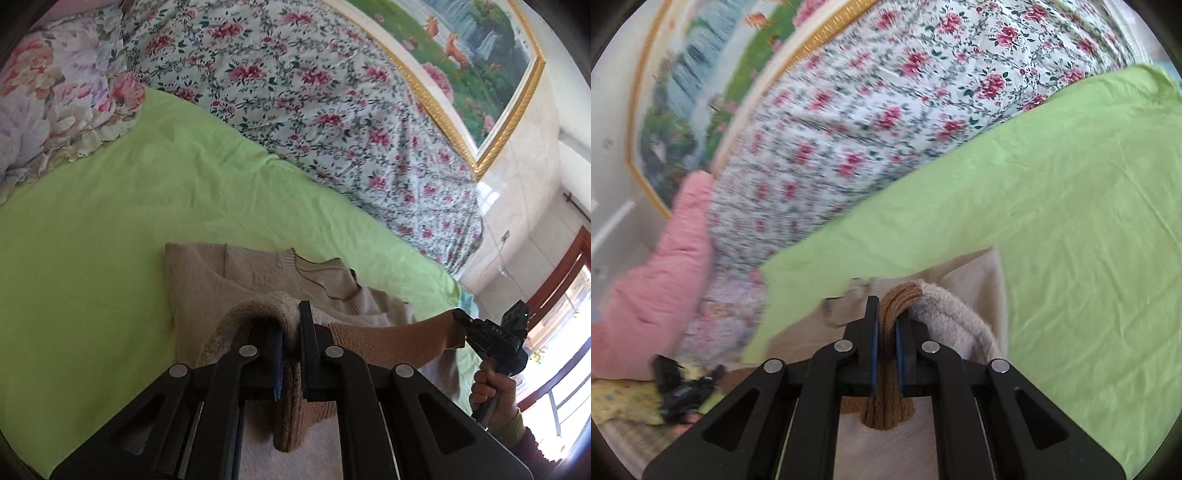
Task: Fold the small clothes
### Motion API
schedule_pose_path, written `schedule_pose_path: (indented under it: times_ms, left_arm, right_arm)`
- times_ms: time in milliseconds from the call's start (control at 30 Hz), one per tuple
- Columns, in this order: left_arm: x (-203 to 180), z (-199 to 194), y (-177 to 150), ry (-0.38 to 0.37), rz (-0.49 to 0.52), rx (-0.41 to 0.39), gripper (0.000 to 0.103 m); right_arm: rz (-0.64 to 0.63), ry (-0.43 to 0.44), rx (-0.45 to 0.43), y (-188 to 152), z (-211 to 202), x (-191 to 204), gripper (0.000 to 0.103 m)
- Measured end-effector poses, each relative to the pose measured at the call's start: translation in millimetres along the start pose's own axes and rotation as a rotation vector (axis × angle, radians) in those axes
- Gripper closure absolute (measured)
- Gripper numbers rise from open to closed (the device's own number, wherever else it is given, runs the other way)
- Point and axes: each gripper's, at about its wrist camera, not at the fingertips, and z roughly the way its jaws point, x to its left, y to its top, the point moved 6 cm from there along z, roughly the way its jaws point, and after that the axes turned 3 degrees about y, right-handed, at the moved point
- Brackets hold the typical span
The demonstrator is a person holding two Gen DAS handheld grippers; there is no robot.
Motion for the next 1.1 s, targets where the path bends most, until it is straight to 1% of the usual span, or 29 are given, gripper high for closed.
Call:
schedule_pose_path:
  times_ms: [100, 167, 300, 367, 433, 467, 500, 533, 600, 633, 667, 733, 800, 900, 933, 1000, 1067, 1100]
  left_arm:
    - [12, 27, 11, 0.035, -0.027, 0.012, 0.098]
    - [24, 44, 13, 0.065, -0.041, 0.029, 0.098]
    - [47, 75, 4, 0.113, -0.074, 0.092, 0.097]
    - [54, 84, -3, 0.116, -0.091, 0.125, 0.097]
    - [53, 80, -7, 0.098, -0.093, 0.134, 0.097]
    - [51, 74, -9, 0.093, -0.08, 0.131, 0.095]
    - [47, 67, -13, 0.088, -0.061, 0.136, 0.091]
    - [43, 60, -18, 0.079, -0.046, 0.144, 0.089]
    - [30, 45, -32, 0.04, -0.014, 0.165, 0.086]
    - [22, 38, -41, 0.019, 0.007, 0.178, 0.084]
    - [13, 34, -51, 0.0, 0.027, 0.192, 0.08]
    - [-9, 31, -73, -0.048, 0.063, 0.235, 0.076]
    - [-33, 39, -92, -0.081, 0.109, 0.29, 0.074]
    - [-59, 60, -106, -0.076, 0.192, 0.348, 0.074]
    - [-64, 68, -107, -0.066, 0.22, 0.363, 0.074]
    - [-70, 81, -104, -0.048, 0.269, 0.384, 0.074]
    - [-71, 94, -94, -0.031, 0.287, 0.391, 0.074]
    - [-67, 100, -87, -0.014, 0.288, 0.395, 0.075]
  right_arm:
    - [-0.022, -0.077, 0.0, 8, 23, -9, 0.095]
    - [-0.013, -0.111, 0.007, 9, 37, -18, 0.095]
    - [0.018, -0.175, 0.053, 2, 62, -40, 0.095]
    - [0.036, -0.188, 0.086, -5, 71, -48, 0.094]
    - [0.056, -0.189, 0.101, -8, 71, -53, 0.089]
    - [0.071, -0.18, 0.095, -9, 66, -53, 0.079]
    - [0.083, -0.161, 0.078, -9, 57, -52, 0.067]
    - [0.087, -0.15, 0.056, -9, 46, -50, 0.063]
    - [0.061, -0.14, 0.029, -10, 27, -41, 0.061]
    - [0.035, -0.119, 0.025, -13, 18, -33, 0.061]
    - [-0.002, -0.085, 0.028, -17, 11, -22, 0.061]
    - [-0.09, -0.01, 0.085, -33, 9, 4, 0.061]
    - [-0.199, 0.066, 0.197, -57, 20, 35, 0.061]
    - [-0.318, 0.157, 0.346, -89, 39, 72, 0.061]
    - [-0.349, 0.17, 0.377, -95, 45, 80, 0.061]
    - [-0.404, 0.167, 0.442, -104, 60, 88, 0.061]
    - [-0.441, 0.148, 0.52, -111, 78, 84, 0.061]
    - [-0.462, 0.12, 0.553, -112, 88, 79, 0.061]
